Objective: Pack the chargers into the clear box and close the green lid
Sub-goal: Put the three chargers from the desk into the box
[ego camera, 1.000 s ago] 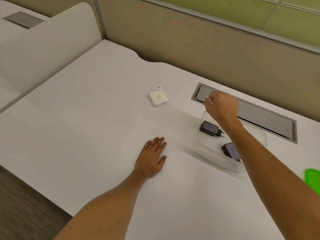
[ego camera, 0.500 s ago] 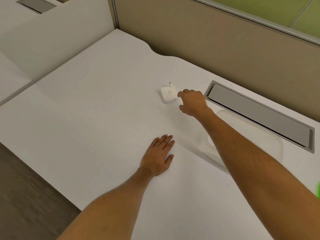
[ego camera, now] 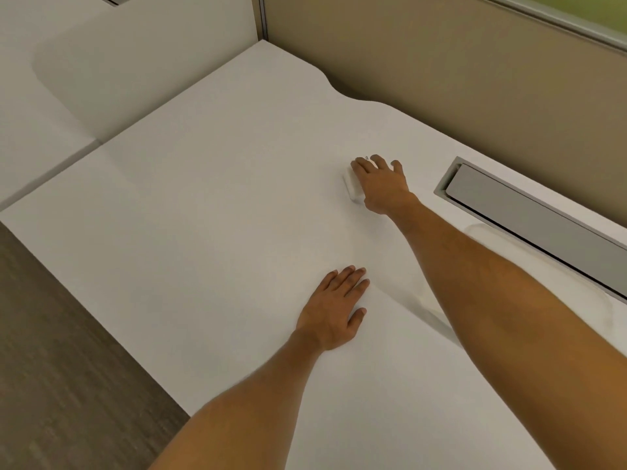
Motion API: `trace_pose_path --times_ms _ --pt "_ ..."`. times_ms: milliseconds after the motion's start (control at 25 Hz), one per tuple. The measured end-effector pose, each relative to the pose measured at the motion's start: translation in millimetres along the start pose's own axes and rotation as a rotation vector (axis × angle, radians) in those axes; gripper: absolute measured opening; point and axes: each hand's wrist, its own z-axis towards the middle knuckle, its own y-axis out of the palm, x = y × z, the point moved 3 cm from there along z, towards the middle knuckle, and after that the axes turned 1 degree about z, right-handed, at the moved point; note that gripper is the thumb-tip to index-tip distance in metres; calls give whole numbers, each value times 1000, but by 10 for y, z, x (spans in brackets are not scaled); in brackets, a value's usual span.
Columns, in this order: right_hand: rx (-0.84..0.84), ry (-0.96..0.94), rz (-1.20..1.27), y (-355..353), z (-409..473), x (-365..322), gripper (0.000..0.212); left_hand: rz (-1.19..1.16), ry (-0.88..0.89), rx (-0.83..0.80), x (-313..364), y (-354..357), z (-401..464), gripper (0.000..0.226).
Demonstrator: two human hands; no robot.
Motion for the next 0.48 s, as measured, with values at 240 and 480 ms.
trace_pose_path --times_ms 240,480 --pt "-12 -19 22 43 76 11 73 4 -2 -5 5 4 2 57" --pt "-27 -73 -35 -36 10 56 75 14 -2 -7 9 -2 2 57"
